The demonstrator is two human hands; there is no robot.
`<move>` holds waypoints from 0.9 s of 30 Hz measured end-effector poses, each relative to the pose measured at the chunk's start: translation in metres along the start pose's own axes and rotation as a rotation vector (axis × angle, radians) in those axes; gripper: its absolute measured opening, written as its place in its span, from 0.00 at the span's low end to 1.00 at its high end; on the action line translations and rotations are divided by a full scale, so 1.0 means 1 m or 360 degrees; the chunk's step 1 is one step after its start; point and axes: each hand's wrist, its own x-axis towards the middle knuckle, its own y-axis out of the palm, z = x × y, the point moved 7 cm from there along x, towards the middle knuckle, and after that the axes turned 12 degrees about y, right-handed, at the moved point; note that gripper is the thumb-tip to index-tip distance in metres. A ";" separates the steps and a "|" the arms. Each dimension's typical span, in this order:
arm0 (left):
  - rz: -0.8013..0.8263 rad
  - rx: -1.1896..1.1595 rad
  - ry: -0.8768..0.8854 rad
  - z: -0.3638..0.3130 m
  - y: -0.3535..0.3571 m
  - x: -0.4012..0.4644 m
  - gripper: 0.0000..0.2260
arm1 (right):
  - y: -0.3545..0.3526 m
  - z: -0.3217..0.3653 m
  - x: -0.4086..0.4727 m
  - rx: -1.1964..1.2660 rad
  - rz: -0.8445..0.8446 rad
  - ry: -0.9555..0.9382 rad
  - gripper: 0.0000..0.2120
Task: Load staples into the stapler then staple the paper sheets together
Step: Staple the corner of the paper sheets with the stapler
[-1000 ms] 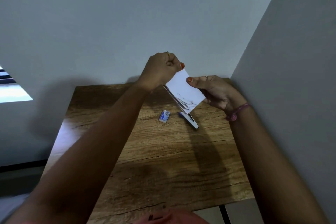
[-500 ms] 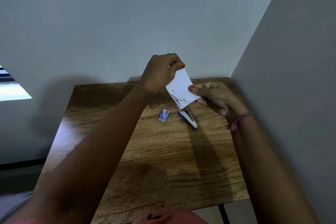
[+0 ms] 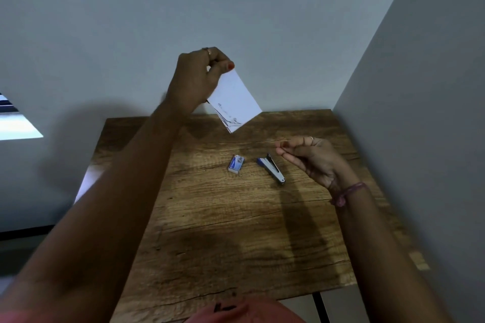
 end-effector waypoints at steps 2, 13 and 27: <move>-0.0014 -0.0021 0.0054 -0.005 0.008 -0.005 0.09 | 0.011 0.000 0.003 0.0075 0.0073 -0.0015 0.08; 0.0024 0.0008 0.0060 -0.012 0.041 -0.022 0.09 | 0.058 0.001 0.006 0.0184 0.0100 -0.0051 0.06; 0.0686 -0.0111 0.0339 -0.021 0.057 -0.023 0.10 | 0.055 0.000 -0.002 -0.0660 0.0148 -0.0046 0.07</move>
